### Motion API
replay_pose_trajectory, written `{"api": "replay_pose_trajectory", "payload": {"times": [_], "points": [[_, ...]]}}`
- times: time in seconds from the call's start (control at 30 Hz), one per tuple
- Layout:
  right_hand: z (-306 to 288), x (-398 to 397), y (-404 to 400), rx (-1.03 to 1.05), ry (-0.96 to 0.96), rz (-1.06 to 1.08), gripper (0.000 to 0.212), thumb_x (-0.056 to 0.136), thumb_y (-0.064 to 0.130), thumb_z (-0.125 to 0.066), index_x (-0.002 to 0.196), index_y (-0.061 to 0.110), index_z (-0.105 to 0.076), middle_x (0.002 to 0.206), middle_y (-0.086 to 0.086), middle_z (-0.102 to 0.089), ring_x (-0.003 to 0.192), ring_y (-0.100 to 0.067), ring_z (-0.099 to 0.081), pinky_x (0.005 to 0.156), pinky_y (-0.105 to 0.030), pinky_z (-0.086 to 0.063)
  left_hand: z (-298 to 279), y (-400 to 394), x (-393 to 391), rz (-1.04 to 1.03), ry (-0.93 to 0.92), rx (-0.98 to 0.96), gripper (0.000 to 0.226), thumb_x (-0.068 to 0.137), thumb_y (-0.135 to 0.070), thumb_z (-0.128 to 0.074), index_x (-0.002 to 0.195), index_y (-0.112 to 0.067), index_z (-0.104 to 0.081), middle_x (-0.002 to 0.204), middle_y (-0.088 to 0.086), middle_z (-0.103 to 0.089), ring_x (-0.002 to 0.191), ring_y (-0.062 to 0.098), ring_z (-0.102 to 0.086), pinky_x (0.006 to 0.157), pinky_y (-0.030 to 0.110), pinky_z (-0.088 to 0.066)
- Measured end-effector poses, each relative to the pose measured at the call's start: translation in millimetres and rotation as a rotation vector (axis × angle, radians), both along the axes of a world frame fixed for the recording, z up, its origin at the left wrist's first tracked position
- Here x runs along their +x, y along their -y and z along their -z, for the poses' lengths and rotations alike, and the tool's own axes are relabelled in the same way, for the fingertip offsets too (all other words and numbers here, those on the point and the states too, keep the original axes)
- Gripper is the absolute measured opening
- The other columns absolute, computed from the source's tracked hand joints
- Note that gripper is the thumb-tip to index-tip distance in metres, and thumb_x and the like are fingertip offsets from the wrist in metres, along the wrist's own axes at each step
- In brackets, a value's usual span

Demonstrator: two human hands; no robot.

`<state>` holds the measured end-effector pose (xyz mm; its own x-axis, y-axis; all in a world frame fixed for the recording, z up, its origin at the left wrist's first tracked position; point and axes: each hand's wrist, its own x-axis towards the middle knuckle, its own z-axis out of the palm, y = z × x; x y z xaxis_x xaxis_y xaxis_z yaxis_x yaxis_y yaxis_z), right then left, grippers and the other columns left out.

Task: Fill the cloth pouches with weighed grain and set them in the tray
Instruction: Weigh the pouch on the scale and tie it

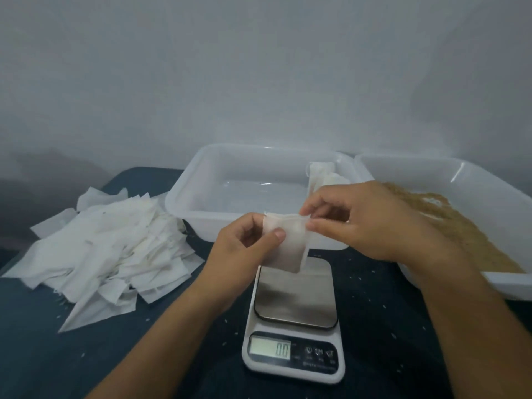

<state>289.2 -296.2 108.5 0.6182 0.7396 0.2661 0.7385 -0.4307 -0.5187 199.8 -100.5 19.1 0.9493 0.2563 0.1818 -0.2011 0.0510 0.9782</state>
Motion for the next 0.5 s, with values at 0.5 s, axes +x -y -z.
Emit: {"api": "replay_pose_trajectory", "payload": {"times": [0.5], "points": [[15.3,18.5,5.3,-0.417,-0.091,-0.003,0.01,0.096,0.03,-0.073,0.098,0.04,-0.072,0.08,0.025,-0.071,0.076,0.012,-0.065,0.069,-0.002,-0.044,25.7,-3.6,-5.2,0.014,-0.092,0.434,0.012,0.09,-0.023,-0.077,0.085,-0.029,-0.069,0.083,-0.011,-0.073,0.075,0.011,-0.066,0.075,0.028,-0.056]]}}
